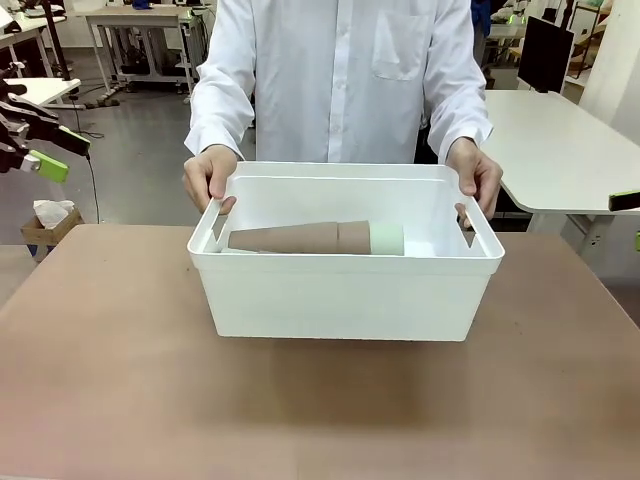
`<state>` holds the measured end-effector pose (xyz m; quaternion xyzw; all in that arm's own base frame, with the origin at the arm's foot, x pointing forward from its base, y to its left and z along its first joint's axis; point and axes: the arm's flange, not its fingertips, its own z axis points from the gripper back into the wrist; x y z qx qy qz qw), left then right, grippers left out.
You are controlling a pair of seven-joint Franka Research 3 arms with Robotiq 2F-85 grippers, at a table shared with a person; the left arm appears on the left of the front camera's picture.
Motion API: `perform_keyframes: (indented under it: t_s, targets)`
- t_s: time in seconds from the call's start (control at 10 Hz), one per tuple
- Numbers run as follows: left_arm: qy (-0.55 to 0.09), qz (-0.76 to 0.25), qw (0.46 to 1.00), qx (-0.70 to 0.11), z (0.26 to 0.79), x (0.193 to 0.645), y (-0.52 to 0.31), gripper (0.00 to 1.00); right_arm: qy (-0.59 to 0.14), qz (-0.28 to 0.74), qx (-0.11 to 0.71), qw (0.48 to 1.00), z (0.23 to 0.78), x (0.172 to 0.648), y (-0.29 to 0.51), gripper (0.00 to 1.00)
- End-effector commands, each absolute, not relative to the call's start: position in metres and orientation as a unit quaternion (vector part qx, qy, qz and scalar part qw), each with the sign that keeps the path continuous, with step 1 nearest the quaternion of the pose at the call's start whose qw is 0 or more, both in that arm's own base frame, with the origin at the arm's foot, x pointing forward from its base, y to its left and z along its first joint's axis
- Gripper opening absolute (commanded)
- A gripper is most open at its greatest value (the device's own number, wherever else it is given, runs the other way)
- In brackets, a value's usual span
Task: Stack the cups and store them in the basket.
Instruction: Place the stack of Reusable plastic cups into the Pantry Basket.
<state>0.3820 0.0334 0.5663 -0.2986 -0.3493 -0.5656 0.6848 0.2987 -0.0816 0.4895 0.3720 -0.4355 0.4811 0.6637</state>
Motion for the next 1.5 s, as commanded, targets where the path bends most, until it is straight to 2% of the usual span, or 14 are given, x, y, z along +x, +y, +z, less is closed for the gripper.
perform_keyframes:
  t_s: [0.0,1.4]
  targets:
    - [-0.350,-0.559,0.686,-0.308,0.5700,0.3822,0.0318,1.00,-0.441,0.470,0.379,0.664,0.4938,0.2992,-0.0798,1.00]
    - [-0.350,-0.559,0.686,-0.308,0.5700,0.3822,0.0318,1.00,-0.441,0.470,0.379,0.664,0.4938,0.2992,-0.0798,1.00]
